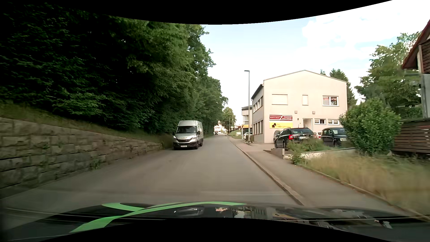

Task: Follow the waypoints while adhering to traffic rules and regulations

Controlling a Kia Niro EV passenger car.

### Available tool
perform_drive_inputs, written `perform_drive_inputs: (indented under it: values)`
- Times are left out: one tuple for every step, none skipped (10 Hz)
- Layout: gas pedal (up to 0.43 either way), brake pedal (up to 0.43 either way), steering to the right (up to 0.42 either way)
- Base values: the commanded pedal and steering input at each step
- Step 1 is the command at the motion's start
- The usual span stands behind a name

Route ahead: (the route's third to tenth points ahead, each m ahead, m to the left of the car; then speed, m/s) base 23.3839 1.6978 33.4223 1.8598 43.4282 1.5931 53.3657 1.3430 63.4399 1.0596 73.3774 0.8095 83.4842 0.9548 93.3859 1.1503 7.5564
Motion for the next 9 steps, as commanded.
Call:
perform_drive_inputs:
  values:
    - [0.169, 0.000, -0.004]
    - [0.169, 0.000, -0.004]
    - [0.169, 0.000, -0.005]
    - [0.169, 0.000, -0.005]
    - [0.169, 0.000, -0.004]
    - [0.169, 0.000, -0.005]
    - [0.169, 0.000, -0.005]
    - [0.169, 0.000, -0.005]
    - [0.169, 0.000, -0.005]
